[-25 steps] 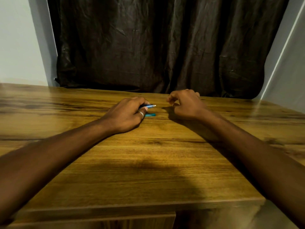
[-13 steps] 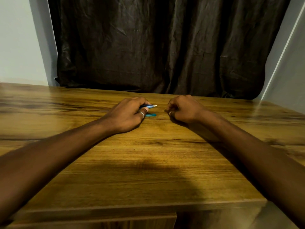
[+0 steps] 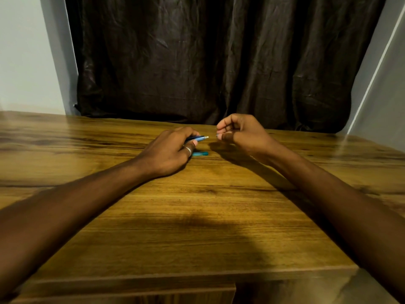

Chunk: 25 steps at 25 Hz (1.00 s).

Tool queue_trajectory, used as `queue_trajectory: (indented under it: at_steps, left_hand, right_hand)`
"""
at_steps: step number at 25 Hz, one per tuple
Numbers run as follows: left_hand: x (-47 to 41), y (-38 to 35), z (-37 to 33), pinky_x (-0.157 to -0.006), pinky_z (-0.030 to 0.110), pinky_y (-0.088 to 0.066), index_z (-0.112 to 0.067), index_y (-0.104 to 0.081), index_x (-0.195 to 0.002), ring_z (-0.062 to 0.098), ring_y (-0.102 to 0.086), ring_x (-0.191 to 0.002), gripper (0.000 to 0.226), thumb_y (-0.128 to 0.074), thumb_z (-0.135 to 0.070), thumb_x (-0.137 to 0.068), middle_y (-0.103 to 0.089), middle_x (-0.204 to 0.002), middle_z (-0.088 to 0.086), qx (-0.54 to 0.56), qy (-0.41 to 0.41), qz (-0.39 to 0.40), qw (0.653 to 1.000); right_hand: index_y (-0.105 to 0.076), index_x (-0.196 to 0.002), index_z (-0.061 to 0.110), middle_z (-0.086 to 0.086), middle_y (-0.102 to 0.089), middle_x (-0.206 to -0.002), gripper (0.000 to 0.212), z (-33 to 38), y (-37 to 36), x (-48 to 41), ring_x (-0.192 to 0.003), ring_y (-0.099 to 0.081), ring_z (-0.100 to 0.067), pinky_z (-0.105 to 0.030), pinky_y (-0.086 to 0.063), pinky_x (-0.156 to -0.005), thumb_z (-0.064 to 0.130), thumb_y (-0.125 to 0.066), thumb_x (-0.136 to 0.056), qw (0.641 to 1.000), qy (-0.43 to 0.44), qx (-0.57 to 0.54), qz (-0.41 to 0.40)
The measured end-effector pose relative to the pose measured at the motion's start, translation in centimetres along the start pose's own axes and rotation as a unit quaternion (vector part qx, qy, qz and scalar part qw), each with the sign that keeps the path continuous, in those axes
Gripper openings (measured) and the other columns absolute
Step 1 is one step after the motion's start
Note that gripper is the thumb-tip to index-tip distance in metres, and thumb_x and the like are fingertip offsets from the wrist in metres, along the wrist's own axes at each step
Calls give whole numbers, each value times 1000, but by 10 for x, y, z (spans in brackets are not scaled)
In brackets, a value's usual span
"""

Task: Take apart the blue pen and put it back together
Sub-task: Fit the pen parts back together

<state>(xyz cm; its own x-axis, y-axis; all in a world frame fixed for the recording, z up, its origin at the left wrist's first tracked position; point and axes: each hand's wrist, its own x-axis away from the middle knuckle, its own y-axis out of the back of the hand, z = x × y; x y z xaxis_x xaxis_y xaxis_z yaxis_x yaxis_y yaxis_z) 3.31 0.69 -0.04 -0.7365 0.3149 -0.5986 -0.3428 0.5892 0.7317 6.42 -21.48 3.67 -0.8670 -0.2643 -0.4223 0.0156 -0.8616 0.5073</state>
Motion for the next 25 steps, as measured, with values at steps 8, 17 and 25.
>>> queue_trajectory:
  at_steps: [8, 17, 25]
  left_hand:
    - [-1, 8, -2, -70, 22, -52, -27, -60, -127, 5, -64, -91, 28, -58, -21, -99, -70, -110, -3, 38, 3, -59, 998]
    - [-4, 15, -3, -75, 16, -58, -25, -75, -106, 3, -74, -85, 32, -84, -12, -78, -77, -91, -4, 219, 104, -67, 968]
    - [-4, 16, -7, -68, 13, -56, -14, -74, -108, 4, -76, -82, 38, -87, -4, -73, -80, -86, -6, 319, 147, -61, 934]
  right_hand:
    - [-66, -100, 12, -5, -74, -87, 27, 7, 2, 3, -70, -71, 1, -11, -50, -57, -9, -70, -84, 994, 5, -103, -20]
    - [-68, -99, 14, -3, -75, -90, 28, 10, 4, 4, -81, -72, -3, -16, -54, -67, -9, -70, -83, 994, 26, -104, -24]
    - [-68, -99, 8, -10, -73, -90, 26, 12, 0, 6, -81, -71, -8, -20, -56, -72, -12, -72, -81, 995, 37, -90, -19]
